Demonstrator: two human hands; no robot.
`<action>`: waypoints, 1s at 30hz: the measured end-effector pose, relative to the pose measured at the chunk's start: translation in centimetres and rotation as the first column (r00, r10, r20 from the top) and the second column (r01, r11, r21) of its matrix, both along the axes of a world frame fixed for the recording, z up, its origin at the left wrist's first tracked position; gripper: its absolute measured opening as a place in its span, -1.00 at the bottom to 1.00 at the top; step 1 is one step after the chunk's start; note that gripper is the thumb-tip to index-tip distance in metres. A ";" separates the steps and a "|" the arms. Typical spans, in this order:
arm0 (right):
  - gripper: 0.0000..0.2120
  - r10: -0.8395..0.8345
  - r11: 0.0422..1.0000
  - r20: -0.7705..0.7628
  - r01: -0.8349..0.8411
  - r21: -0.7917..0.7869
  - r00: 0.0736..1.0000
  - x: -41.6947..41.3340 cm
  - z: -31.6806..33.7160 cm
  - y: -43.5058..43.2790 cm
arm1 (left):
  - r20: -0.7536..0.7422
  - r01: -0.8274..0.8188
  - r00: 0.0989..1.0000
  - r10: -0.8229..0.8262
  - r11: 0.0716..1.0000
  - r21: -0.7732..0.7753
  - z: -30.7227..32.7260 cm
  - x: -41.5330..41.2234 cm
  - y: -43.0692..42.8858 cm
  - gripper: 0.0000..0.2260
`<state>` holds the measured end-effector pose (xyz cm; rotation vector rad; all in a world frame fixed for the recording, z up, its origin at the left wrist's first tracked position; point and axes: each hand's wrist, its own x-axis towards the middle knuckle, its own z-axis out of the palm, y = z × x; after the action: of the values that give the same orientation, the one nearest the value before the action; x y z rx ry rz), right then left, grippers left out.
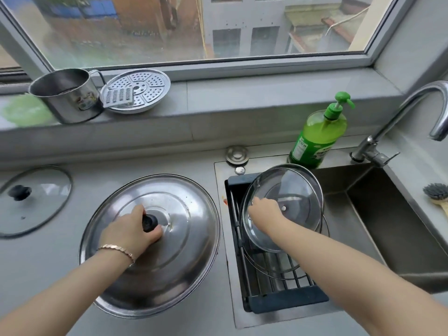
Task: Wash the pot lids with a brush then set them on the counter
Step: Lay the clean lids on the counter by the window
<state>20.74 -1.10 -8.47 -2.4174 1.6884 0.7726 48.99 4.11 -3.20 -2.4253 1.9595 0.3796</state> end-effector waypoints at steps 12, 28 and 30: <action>-0.65 -0.141 0.987 0.142 0.151 -0.058 0.980 -2.0 -2.3 -1.2 | -0.027 -0.091 0.995 0.092 0.996 0.022 -1.0 1.9 1.5 -0.64; -0.73 0.190 0.974 -0.053 -0.195 -0.112 0.980 -1.5 3.3 -2.3 | 0.027 -0.065 0.998 0.065 0.998 0.010 -0.9 3.4 1.7 -0.61; -0.73 0.223 0.957 -0.089 -0.236 -0.170 0.971 -1.0 4.3 -2.6 | 0.021 -0.064 0.998 0.064 0.998 0.005 -0.8 3.9 1.6 -0.61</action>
<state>19.71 -3.71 -4.15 -2.7797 1.5814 0.7685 52.85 5.71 -4.01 -2.4824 1.8739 0.3586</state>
